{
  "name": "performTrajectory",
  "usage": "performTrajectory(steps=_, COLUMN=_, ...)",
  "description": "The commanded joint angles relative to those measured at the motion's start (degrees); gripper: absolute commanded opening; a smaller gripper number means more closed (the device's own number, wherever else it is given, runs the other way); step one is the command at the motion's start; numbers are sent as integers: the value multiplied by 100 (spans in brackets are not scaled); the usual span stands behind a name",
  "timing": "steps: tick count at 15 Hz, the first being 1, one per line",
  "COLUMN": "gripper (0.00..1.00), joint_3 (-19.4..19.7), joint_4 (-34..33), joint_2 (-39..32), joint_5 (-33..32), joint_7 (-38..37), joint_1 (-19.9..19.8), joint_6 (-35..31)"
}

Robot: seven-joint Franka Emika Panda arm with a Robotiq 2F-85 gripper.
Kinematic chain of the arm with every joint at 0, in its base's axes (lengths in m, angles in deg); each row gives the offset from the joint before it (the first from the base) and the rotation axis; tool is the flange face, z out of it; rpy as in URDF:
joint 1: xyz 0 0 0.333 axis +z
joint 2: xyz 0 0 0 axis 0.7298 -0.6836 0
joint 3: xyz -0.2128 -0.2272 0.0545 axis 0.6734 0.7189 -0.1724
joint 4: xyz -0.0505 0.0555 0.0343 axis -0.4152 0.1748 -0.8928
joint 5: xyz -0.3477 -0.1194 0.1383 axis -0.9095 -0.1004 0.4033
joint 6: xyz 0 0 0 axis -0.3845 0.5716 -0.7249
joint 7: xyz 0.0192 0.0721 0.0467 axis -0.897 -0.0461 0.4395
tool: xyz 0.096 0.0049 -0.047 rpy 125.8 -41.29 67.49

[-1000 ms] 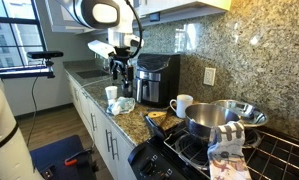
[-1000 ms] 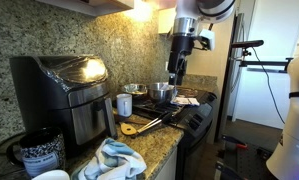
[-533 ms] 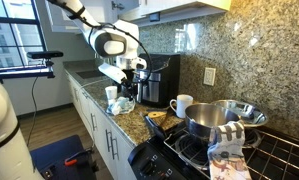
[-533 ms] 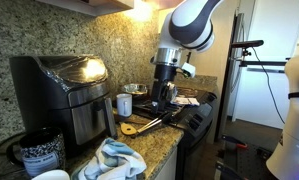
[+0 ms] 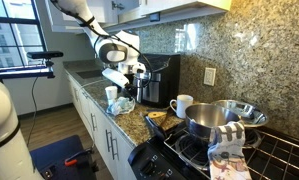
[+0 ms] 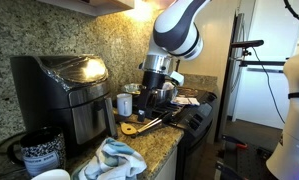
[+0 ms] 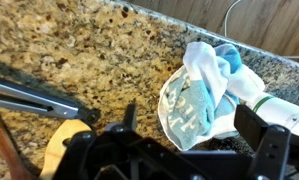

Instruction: Open and then close the drawer of the air fryer

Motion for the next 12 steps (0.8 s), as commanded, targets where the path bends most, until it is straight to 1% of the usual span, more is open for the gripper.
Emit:
performTrajectory(steps=1, gripper=100, joint_3=-227, joint_4=-7, joint_2=6, joint_5=-3, joint_7=-9, joint_1=-227, joint_6=17)
performTrajectory(steps=4, gripper=100, joint_3=-337, joint_4=87, joint_2=-71, joint_5=-196, joint_7=-138, joint_1=-304, joint_6=-164)
performTrajectory(steps=7, gripper=100, joint_3=-460, joint_4=223, joint_2=-93, joint_5=-144, joint_7=65, joint_1=-327, joint_6=-735)
performTrajectory(steps=9, gripper=100, joint_3=-579, joint_4=328, joint_2=-182, joint_5=74, joint_7=356, joint_1=-283, joint_6=-1368)
performTrajectory(steps=11, gripper=100, joint_3=-770, joint_4=381, joint_2=-362, joint_5=613, joint_7=912, joint_1=-216, joint_6=-2075)
performTrajectory(steps=12, gripper=100, joint_3=-777, joint_4=373, joint_2=-464, joint_5=1030, joint_7=1286, joint_1=-70, joint_6=-2413)
